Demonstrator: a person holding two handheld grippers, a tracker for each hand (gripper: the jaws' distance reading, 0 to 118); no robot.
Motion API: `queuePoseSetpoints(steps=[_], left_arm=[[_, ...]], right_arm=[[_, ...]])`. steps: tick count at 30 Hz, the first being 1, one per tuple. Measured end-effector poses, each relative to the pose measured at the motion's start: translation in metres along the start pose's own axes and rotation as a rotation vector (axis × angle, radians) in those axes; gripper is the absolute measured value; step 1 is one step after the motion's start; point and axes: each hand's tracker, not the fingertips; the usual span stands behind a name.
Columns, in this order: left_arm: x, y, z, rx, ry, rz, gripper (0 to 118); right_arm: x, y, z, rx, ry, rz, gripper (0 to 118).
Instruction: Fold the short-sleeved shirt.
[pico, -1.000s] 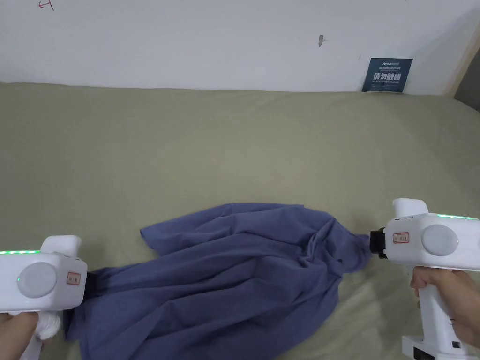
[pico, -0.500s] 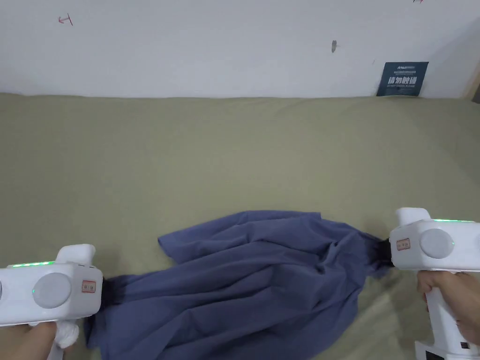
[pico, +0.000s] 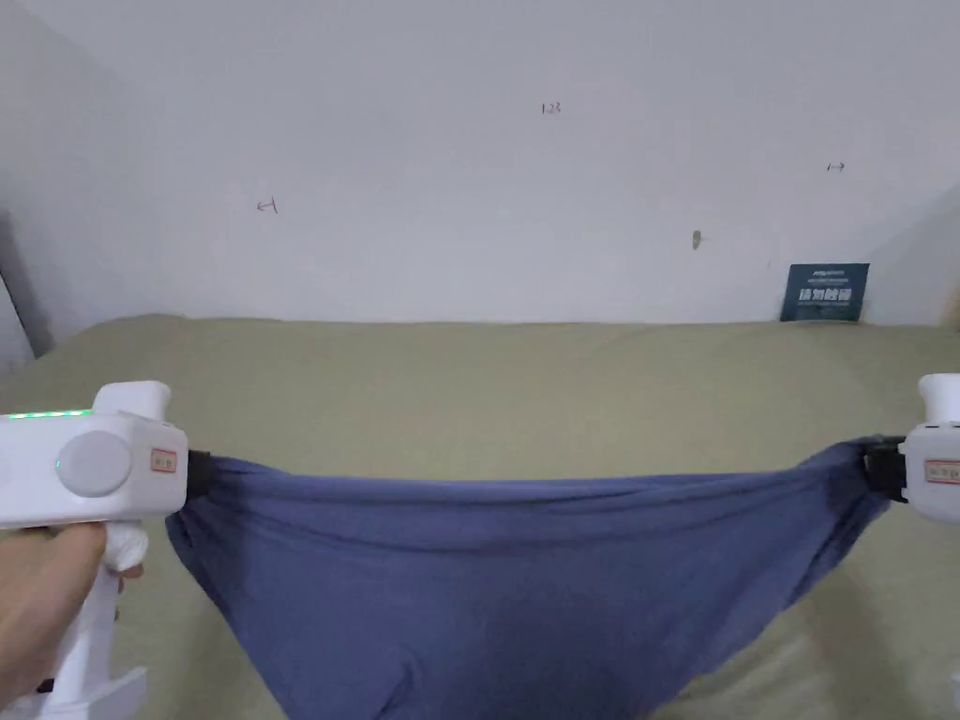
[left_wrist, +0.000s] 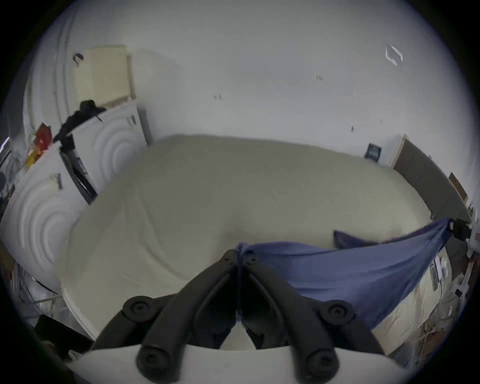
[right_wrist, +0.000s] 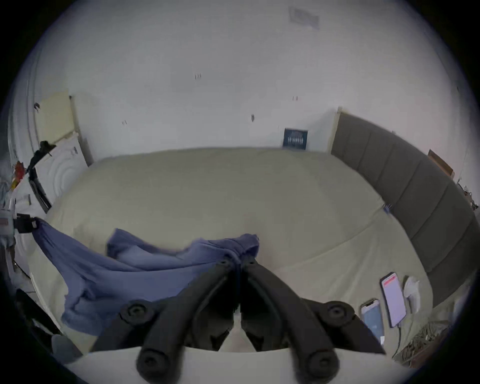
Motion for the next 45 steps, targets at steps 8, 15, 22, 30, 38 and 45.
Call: queuePoseSetpoints(steps=[8, 15, 22, 30, 38, 45], left_arm=[[0.007, 0.057, 0.068, 0.161, 0.04, -0.003, 0], [0.03, 0.106, 0.078, 0.23, 0.057, 0.0, 1], [0.057, 0.165, 0.058, 0.27, 0.104, -0.011, 1], [0.085, 0.234, 0.001, 0.319, 0.169, -0.05, 0], [0.105, 0.243, -0.1, 0.304, 0.196, -0.063, 0], [0.105, 0.17, -0.18, 0.184, 0.186, -0.069, 0]], right_arm=[[0.014, 0.055, 0.039, 0.079, -0.002, -0.049, 2], [0.019, 0.11, 0.043, 0.164, -0.056, -0.056, 2], [0.02, 0.177, 0.021, 0.212, -0.104, -0.058, 2], [0.015, 0.241, -0.047, 0.238, -0.156, -0.029, 2], [0.007, 0.239, -0.145, 0.203, -0.179, -0.033, 2], [0.005, 0.154, -0.212, 0.083, -0.18, -0.036, 2]])
